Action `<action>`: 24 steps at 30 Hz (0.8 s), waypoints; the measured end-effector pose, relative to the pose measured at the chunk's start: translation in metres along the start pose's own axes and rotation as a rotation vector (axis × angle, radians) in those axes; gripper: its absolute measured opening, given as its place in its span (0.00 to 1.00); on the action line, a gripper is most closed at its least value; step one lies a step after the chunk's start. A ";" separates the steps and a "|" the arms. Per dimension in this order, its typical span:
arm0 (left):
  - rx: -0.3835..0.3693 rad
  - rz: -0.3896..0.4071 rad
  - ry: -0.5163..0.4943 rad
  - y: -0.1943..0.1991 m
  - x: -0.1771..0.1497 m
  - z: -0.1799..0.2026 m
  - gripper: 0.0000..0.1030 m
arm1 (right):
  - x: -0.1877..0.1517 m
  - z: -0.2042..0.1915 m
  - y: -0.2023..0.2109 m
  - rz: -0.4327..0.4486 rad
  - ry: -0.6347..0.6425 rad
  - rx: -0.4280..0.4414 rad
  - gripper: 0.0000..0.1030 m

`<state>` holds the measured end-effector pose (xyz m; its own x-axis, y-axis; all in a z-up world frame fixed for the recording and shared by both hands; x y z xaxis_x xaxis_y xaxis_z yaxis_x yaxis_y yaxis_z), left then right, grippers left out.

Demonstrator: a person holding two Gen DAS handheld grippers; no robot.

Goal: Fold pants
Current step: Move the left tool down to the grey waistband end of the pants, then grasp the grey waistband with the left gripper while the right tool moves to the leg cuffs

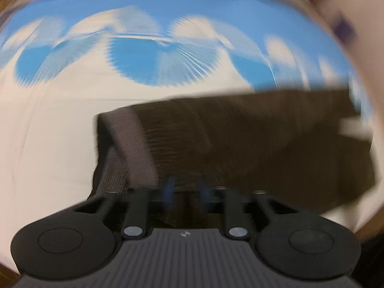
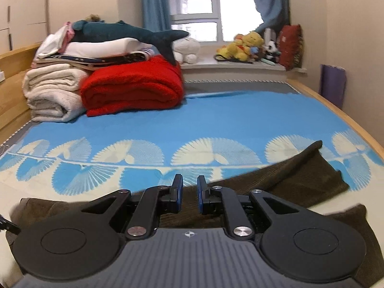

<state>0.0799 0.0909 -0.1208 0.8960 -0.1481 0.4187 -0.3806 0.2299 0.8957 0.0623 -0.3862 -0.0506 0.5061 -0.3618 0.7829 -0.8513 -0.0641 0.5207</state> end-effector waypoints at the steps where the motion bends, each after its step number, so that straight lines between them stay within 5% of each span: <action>1: -0.029 0.007 0.074 0.004 -0.001 -0.011 0.41 | -0.001 0.006 0.003 -0.002 -0.017 -0.007 0.12; 5: -0.096 -0.096 0.216 -0.009 -0.018 -0.024 0.46 | -0.001 0.030 0.008 -0.015 -0.084 -0.027 0.12; 9: -0.102 -0.170 0.250 -0.031 -0.019 -0.021 0.71 | -0.003 0.045 0.008 -0.030 -0.157 -0.035 0.12; 20: -0.054 -0.263 0.373 -0.078 -0.008 0.002 0.72 | -0.002 0.040 -0.007 -0.055 -0.157 -0.021 0.12; 24: 0.012 -0.227 0.441 -0.084 0.001 0.000 0.72 | -0.002 0.033 -0.013 -0.063 -0.159 -0.022 0.13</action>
<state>0.1130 0.0712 -0.1955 0.9670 0.2289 0.1122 -0.1652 0.2272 0.9598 0.0678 -0.4158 -0.0700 0.5290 -0.5001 0.6856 -0.8144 -0.0718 0.5759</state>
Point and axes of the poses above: each gripper's, at about its wrist camera, not at the fingertips, and y roughly against the way its jaws point, z to its right, x to its top, the point moved 5 cm from there along -y, roughly the way its jaws point, and after that the axes turned 12 degrees about -y, right-handed, at the moved point
